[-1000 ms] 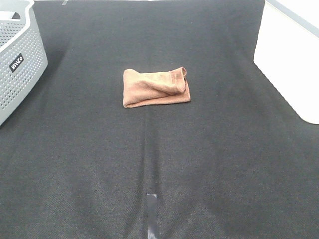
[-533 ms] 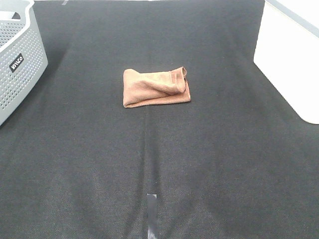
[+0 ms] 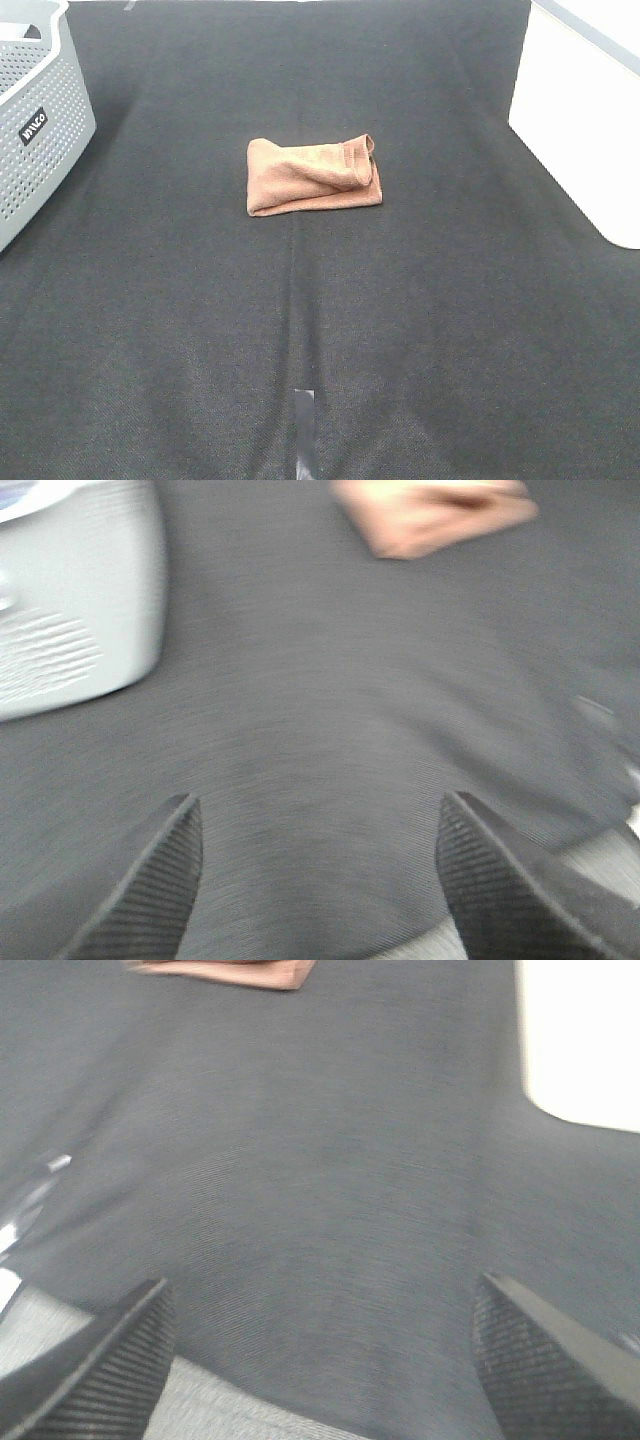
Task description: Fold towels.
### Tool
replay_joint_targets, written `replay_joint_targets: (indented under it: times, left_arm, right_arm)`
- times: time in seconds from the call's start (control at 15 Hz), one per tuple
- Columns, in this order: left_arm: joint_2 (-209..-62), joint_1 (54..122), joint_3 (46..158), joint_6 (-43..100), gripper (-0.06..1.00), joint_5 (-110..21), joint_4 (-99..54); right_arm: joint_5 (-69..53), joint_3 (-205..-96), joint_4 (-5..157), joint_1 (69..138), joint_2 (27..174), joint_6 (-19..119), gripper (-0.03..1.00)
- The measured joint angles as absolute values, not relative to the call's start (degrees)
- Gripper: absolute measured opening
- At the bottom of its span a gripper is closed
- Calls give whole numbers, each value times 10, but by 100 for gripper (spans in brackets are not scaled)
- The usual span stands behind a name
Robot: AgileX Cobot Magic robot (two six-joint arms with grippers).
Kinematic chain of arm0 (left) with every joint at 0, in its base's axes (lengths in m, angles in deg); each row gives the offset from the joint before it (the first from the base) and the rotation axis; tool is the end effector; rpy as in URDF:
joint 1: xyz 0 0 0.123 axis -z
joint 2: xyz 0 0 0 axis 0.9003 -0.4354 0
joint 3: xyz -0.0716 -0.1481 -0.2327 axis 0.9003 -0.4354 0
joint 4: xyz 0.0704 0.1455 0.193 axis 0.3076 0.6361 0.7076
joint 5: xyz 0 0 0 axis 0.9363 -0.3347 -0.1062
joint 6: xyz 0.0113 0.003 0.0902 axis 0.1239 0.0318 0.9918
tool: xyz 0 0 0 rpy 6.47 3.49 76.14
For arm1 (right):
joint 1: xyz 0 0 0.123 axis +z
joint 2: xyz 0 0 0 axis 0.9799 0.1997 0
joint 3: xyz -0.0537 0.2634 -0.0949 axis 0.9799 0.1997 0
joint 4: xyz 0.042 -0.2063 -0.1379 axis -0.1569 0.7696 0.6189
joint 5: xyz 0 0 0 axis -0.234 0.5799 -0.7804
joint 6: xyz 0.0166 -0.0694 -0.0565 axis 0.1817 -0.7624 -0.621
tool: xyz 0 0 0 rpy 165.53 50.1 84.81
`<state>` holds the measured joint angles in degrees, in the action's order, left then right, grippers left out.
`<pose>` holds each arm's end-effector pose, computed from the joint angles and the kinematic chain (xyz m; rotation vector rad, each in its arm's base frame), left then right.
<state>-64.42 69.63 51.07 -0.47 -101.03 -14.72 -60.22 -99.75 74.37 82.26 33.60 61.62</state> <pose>-0.0005 -0.0084 0.2778 0.1896 2.0629 -0.1333 0.0091 0.0133 0.2797 -0.2803 2.1329 0.1192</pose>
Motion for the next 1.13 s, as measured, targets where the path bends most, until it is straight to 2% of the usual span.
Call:
replay_joint_targets:
  times: [0.2, 0.4, 1.13]
  left_arm:
    - [-623, 636, 511, -5, 64, -1009, -148]
    - [-622, 633, 511, -5, 64, -1009, -147]
    - [-622, 633, 511, -5, 64, -1009, -147]
  right_arm:
    - [-602, -997, 741, 787, 318, 616, 77]
    - [-602, -997, 738, 787, 274, 616, 77]
    - [-602, -997, 734, 787, 268, 616, 77]
